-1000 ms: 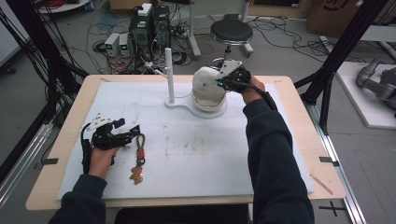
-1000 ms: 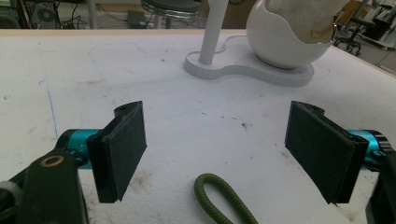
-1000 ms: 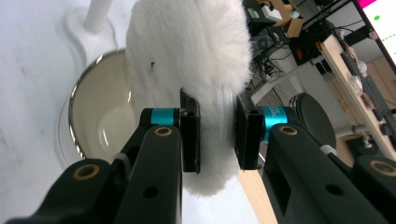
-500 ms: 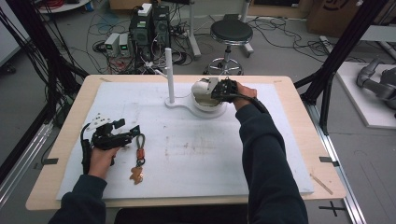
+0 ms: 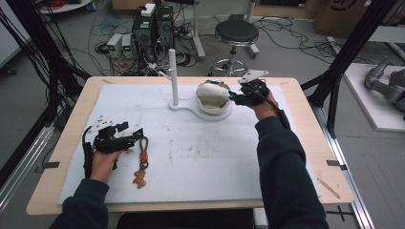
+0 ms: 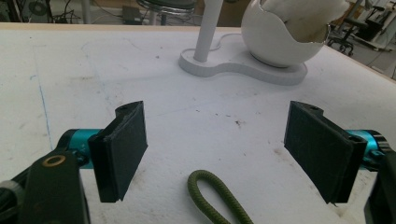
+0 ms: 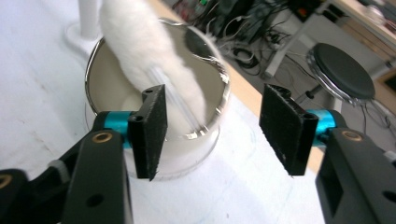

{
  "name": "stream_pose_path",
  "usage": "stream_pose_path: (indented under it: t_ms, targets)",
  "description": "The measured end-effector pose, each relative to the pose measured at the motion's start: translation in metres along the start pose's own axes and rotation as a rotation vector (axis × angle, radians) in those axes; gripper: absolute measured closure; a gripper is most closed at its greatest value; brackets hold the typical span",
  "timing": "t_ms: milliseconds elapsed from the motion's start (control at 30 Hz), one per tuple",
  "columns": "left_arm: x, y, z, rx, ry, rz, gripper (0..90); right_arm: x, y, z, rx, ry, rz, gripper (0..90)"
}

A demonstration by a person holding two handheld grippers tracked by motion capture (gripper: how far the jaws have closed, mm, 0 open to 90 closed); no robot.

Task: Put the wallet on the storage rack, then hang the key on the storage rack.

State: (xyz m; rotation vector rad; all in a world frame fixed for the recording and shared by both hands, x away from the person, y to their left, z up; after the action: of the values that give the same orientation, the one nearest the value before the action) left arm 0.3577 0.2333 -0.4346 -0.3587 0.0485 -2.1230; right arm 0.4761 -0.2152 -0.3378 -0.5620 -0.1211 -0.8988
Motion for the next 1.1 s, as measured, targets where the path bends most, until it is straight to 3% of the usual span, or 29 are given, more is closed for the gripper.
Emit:
stream_pose_path:
  t_ms: [33, 133, 167, 267, 400, 567, 700, 900, 1100]
  targets:
    - [0.000, 0.000, 0.000, -0.001, 0.000, 0.001, 21.0, 0.002, -0.007, -0.005, 0.010, 0.038, -0.005, 37.2]
    - [0.001, -0.001, 0.002, 0.019, -0.005, -0.003, 19.3, 0.010, -0.024, -0.017, -0.098, 0.193, 0.031, 30.4]
    - [0.001, -0.002, 0.002, 0.028, -0.004, -0.007, 18.9, 0.011, -0.030, -0.023, -0.094, 0.247, 0.046, 30.4]
    - [0.002, -0.003, 0.003, 0.033, 0.003, -0.006, 18.9, 0.007, -0.052, -0.044, -0.042, 0.304, 0.066, 30.3]
    - [0.002, -0.004, 0.004, 0.033, 0.011, -0.005, 18.9, -0.005, -0.075, -0.078, -0.007, 0.370, 0.050, 28.5]
    - [0.003, -0.007, 0.002, 0.044, 0.014, -0.008, 20.9, -0.020, -0.095, -0.113, -0.003, 0.395, 0.007, 26.6]
    - [0.003, -0.007, 0.003, 0.055, 0.008, -0.005, 20.9, -0.033, -0.103, -0.127, 0.008, 0.383, -0.022, 26.4]
    - [0.004, -0.007, 0.002, 0.053, 0.010, -0.010, 21.1, -0.046, -0.101, -0.128, -0.038, 0.302, -0.037, 26.5]
    - [0.006, -0.006, 0.001, 0.035, 0.011, -0.018, 21.1, -0.046, -0.102, -0.128, -0.017, 0.315, -0.041, 26.5]
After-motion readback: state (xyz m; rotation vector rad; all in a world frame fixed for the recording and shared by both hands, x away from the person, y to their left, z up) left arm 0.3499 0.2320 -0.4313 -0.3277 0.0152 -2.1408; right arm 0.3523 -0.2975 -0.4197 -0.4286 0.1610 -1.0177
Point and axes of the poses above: each handheld gripper's, and its own axes: y roughly forward along the jaws, z roughly out of its top, x roughly to its right, the point moved 2 cm from there along y, roughly forward along the jaws, and after that the axes turned 9 degrees about x, right-handed, at the moved point
